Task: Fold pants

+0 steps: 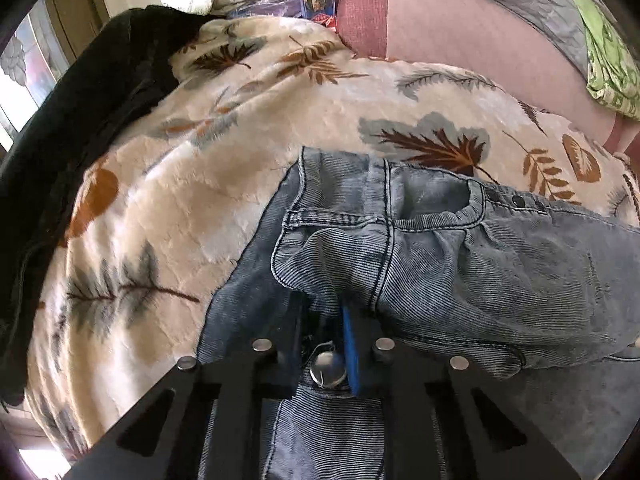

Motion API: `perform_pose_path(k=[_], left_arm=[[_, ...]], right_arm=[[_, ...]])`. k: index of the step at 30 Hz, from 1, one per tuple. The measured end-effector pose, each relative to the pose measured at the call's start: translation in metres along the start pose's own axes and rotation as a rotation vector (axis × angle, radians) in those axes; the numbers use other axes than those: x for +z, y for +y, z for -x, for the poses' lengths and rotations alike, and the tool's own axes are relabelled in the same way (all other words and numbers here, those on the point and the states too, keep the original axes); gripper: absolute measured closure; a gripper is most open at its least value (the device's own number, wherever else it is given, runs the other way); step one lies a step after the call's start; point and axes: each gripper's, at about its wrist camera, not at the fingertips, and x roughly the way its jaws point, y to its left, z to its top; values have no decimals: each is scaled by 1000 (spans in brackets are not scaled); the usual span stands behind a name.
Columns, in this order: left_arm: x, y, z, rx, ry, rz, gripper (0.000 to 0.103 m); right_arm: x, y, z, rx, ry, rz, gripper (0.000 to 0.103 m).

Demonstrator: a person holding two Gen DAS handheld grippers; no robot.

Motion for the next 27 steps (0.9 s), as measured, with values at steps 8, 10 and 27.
perform_pose_path(k=[8, 10, 27], left_arm=[[4, 7, 5, -12, -18, -7, 51], [16, 22, 16, -85, -67, 60, 27], [97, 17, -77, -98, 70, 110, 68]], right_arm=[[4, -18, -12, 95, 30, -53, 32], [22, -24, -4, 110, -20, -76, 32], [99, -9, -82, 235, 64, -154, 32]])
